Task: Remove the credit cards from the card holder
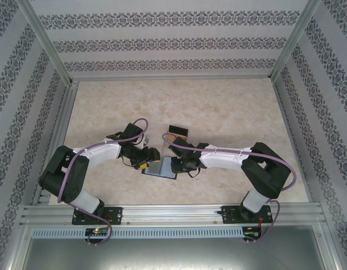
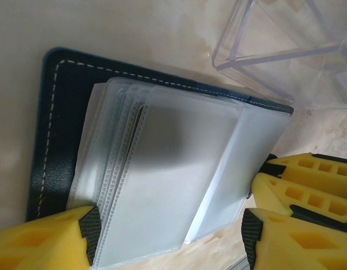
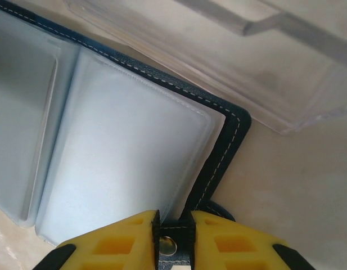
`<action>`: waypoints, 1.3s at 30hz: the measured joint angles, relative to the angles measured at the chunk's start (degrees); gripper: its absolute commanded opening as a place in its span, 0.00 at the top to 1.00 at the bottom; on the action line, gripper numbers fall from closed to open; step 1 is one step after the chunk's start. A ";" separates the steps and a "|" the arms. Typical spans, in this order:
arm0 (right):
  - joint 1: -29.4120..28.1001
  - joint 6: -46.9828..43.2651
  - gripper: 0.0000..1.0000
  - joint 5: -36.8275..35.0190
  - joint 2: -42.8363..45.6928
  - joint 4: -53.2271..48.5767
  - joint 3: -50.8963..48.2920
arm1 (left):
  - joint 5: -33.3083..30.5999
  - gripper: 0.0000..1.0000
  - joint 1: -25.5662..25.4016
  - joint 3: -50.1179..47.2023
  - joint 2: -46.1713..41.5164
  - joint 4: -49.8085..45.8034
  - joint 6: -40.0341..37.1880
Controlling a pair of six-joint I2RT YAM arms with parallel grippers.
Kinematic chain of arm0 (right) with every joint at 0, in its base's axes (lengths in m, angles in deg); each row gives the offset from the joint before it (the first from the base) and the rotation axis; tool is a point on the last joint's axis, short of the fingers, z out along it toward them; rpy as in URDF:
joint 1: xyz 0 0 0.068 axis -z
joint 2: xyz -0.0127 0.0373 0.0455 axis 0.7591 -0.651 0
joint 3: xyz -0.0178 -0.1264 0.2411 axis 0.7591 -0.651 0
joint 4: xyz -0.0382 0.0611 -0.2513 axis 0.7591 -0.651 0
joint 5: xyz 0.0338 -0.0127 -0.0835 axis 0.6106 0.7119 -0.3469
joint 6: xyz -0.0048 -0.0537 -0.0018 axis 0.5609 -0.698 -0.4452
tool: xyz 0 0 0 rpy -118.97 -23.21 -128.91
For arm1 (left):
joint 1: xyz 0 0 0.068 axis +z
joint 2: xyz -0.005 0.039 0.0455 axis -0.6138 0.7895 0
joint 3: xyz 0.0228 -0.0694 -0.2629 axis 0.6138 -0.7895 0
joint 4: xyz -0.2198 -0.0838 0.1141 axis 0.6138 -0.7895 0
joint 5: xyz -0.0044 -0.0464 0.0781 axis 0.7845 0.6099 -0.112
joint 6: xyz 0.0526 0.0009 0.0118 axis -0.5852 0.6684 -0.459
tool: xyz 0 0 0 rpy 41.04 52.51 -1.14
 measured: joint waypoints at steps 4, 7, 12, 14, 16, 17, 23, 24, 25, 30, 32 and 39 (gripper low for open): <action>-0.02 0.00 0.76 0.00 -0.13 0.00 0.09 | 0.37 0.31 -0.11 0.00 0.39 0.37 -0.02; -0.09 0.02 0.76 -0.07 -0.35 -0.15 0.26 | 0.63 0.31 -0.63 0.00 0.39 0.92 -0.20; -0.09 0.07 0.76 -0.04 -0.39 0.02 0.26 | 1.99 0.27 -1.07 0.00 0.39 2.54 -0.22; -0.11 0.09 0.75 0.02 -0.46 0.28 0.26 | 2.91 0.23 -1.51 0.00 0.37 3.30 -0.17; -0.11 0.24 0.75 0.02 -0.46 0.31 0.26 | 3.43 0.18 -1.81 -0.02 0.35 3.87 -0.28; -0.11 0.24 0.75 0.02 -0.46 0.33 0.26 | 3.65 0.15 -1.90 -0.04 0.35 4.09 -0.35; -0.11 1.05 0.70 0.07 0.31 1.60 -0.70 | 4.31 0.11 -2.78 -0.11 0.17 5.07 -0.63; -0.11 1.29 0.70 0.02 0.76 2.01 -1.14 | 4.37 0.11 -2.95 -0.09 0.17 5.14 -0.63; -0.11 1.53 0.69 -0.20 1.38 2.32 -1.73 | 4.52 0.11 -3.28 -0.09 0.17 5.25 -0.63; -0.04 3.13 0.68 -2.14 6.58 2.84 -5.70 | 5.03 0.14 -4.85 -0.09 0.17 5.49 -0.83; 0.04 3.72 0.68 -2.86 9.38 3.06 -6.91 | 4.98 0.14 -4.92 -0.09 0.15 5.49 -0.83; 0.07 5.11 0.72 -4.04 15.87 7.13 -8.44 | 2.03 0.19 -4.31 -0.09 -3.39 4.57 -0.85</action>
